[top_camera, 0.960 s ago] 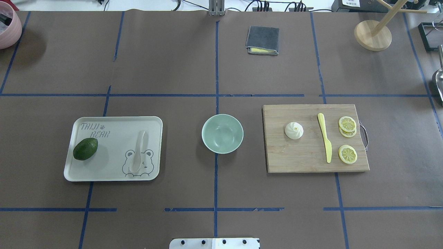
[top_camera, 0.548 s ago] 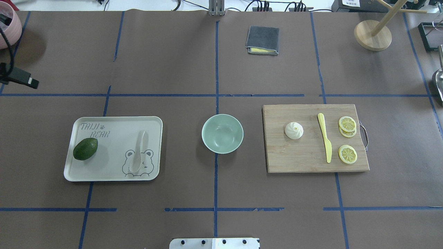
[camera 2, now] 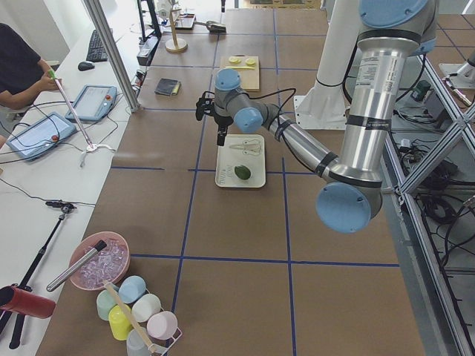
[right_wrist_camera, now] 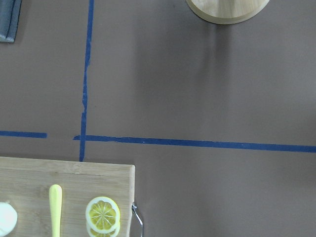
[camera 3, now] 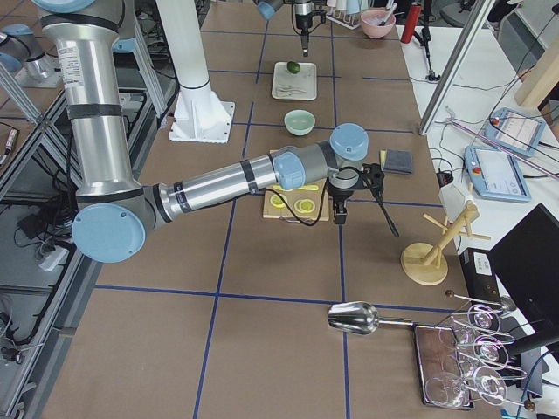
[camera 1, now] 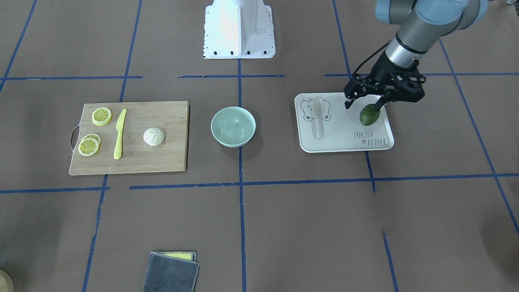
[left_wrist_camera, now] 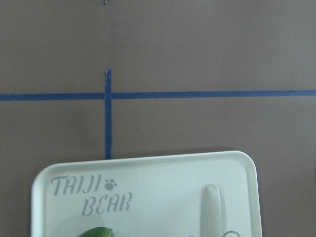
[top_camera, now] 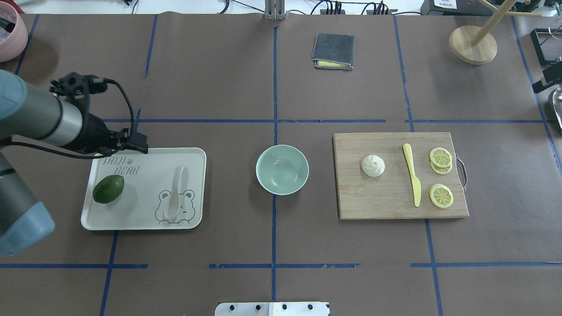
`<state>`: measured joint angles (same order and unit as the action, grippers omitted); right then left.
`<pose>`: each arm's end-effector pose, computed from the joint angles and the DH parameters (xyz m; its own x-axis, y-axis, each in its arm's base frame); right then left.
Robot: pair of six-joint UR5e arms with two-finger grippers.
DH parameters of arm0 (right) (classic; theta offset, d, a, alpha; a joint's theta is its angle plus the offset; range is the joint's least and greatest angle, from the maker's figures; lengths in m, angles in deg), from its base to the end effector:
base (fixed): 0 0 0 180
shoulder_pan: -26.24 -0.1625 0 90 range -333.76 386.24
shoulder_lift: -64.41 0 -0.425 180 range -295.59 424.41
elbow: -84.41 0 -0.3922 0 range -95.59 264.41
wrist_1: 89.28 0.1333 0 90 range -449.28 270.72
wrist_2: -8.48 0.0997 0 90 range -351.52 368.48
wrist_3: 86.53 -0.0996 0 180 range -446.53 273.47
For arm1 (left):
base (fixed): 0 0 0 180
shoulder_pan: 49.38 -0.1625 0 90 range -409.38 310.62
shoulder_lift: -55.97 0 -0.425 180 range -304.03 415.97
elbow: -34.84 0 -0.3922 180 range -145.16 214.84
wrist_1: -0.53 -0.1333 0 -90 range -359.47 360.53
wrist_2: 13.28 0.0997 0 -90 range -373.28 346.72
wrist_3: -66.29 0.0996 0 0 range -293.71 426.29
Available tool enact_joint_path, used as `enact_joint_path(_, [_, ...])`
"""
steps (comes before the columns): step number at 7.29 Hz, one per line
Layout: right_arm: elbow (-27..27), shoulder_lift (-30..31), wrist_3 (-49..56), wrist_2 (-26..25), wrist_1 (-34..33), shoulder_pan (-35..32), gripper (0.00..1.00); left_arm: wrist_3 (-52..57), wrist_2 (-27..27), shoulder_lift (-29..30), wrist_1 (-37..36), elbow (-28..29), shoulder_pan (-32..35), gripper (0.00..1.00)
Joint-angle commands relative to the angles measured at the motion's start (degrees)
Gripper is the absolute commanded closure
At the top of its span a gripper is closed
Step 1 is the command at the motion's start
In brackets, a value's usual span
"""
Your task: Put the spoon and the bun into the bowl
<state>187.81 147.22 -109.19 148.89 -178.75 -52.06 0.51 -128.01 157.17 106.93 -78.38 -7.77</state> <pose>-0.0534 -0.5365 0.4695 0.5968 -0.0183 0.8022 -0.0442 0.9975 0.0556 0.3423 -0.4266 0.3376 0.5787 -0.0157 -0.8154 0.1352 0.9878 0.0770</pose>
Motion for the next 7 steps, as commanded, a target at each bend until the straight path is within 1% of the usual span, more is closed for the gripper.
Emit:
enact_joint_path(1, [2.23, -1.78, -8.25, -0.23, 0.00, 2.88, 0.00, -5.84, 7.92, 4.07, 1.45, 6.84, -7.06, 0.07])
enact_joint_path(2, [3.81, -1.87, -10.80, -0.23, 0.00, 4.37, 0.00, -5.85, 10.03, 4.52, 1.45, 8.09, -8.55, 0.09])
enact_joint_path(3, [4.78, -1.96, -13.18, -0.32, 0.00, 5.60, 0.00, -5.76, 10.84, 4.61, 1.45, 9.06, -9.35, 0.11])
enact_joint_path(5, [5.14, -3.27, -16.35, -0.49, 0.00, 7.02, 0.00, -5.76, 11.02, 5.75, 1.45, 11.17, -10.23, 0.14])
enact_joint_path(6, [5.06, -3.63, -16.45, -0.49, 0.00, 7.20, 0.00, -5.67, 11.02, 5.76, 1.45, 11.26, -10.59, 0.16])
enact_joint_path(7, [5.06, -3.80, -16.46, -0.49, 0.00, 7.29, 0.00, -5.76, 10.93, 5.76, 1.45, 11.27, -10.85, 0.21])
